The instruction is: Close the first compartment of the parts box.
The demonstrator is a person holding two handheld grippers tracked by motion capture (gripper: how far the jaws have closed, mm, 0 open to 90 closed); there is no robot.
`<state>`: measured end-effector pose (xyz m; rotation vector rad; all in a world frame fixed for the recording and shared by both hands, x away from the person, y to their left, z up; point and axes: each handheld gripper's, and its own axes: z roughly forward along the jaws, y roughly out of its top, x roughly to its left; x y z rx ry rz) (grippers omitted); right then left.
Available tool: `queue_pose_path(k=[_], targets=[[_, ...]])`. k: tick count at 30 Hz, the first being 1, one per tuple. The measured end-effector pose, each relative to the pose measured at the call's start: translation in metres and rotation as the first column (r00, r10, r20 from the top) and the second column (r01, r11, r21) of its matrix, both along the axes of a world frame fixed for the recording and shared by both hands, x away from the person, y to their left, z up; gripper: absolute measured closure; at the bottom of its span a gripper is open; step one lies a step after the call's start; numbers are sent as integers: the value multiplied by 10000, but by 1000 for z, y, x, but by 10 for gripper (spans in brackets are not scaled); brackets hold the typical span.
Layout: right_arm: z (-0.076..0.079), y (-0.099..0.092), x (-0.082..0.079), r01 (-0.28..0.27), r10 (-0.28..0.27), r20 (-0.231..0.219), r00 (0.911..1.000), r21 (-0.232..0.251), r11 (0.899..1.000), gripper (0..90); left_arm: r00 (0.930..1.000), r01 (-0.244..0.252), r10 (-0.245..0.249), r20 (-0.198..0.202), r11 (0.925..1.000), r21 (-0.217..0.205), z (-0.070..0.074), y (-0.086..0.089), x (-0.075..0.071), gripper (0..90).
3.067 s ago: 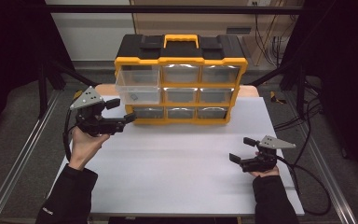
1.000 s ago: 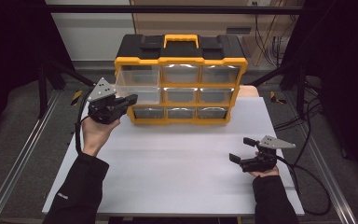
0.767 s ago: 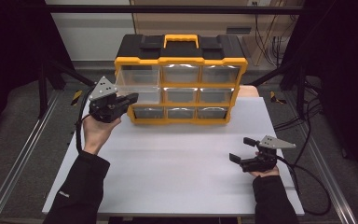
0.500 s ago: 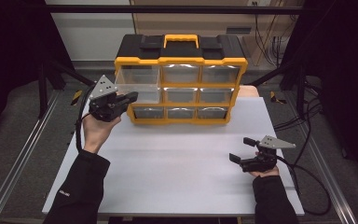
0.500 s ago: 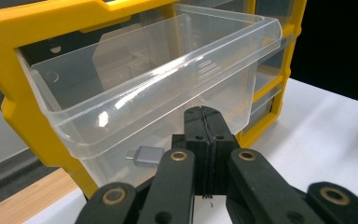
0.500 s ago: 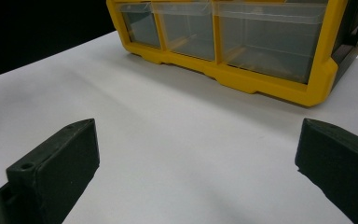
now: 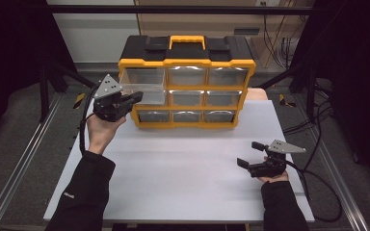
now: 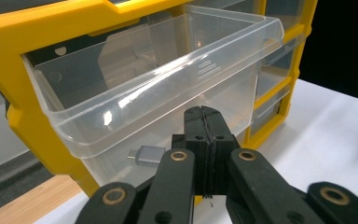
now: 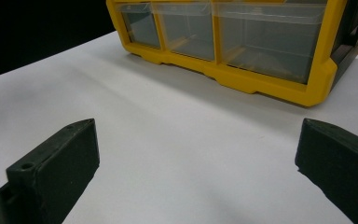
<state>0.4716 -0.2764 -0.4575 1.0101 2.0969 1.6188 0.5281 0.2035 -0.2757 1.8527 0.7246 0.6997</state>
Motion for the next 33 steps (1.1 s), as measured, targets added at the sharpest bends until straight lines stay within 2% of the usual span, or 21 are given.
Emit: queue_pose_path(k=[33], targets=[[0,-1,0,8,-8,-9,10000,28,10000,3,9987,-485,482,174,9986,230,-2,-2,25,894]])
